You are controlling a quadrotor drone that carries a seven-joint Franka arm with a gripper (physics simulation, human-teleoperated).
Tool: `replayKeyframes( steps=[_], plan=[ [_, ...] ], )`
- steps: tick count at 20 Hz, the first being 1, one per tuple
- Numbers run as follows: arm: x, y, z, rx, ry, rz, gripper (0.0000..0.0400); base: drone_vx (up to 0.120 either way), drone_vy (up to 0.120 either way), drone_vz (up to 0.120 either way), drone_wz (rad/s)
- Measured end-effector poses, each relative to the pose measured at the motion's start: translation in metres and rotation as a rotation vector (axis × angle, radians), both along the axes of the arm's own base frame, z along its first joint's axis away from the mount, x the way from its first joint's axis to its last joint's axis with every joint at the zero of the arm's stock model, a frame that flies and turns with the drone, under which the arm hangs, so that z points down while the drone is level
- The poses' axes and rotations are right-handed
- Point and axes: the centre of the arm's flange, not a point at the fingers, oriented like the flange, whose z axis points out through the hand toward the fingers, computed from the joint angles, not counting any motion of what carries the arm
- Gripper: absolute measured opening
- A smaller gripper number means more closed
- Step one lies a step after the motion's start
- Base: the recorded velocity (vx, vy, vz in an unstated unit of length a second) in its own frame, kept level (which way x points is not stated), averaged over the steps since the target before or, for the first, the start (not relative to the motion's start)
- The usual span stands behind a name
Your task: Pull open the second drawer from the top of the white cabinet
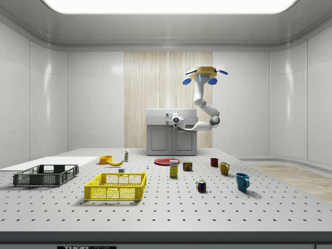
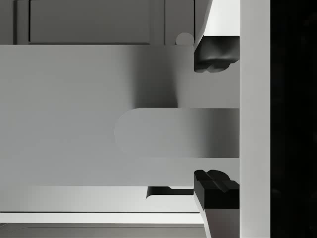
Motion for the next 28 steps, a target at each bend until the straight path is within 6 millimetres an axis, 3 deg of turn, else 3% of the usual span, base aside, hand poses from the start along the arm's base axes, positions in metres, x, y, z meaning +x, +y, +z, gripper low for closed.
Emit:
replayKeyframes(
  steps=[3,6,14,18,19,28],
  plan=[
    [0.000,0.003,0.000,0.000,0.000,0.000,0.0191,0.000,0.000,0.000,0.000],
    [0.000,0.004,0.000,-0.001,0.001,0.000,0.0149,0.000,0.000,0.000,0.000],
    [0.001,0.001,-0.003,-0.001,-0.018,0.001,0.0122,0.000,0.000,0.000,0.000],
    [0.000,-0.006,-0.002,-0.005,0.009,0.001,0.0129,0.000,0.000,0.000,0.000],
    [-0.002,-0.008,0.005,-0.018,0.048,0.002,0.0185,0.000,0.000,0.000,0.000],
    [-0.001,-0.025,0.001,-0.015,0.010,0.002,0.0145,0.000,0.000,0.000,0.000]
  ],
)
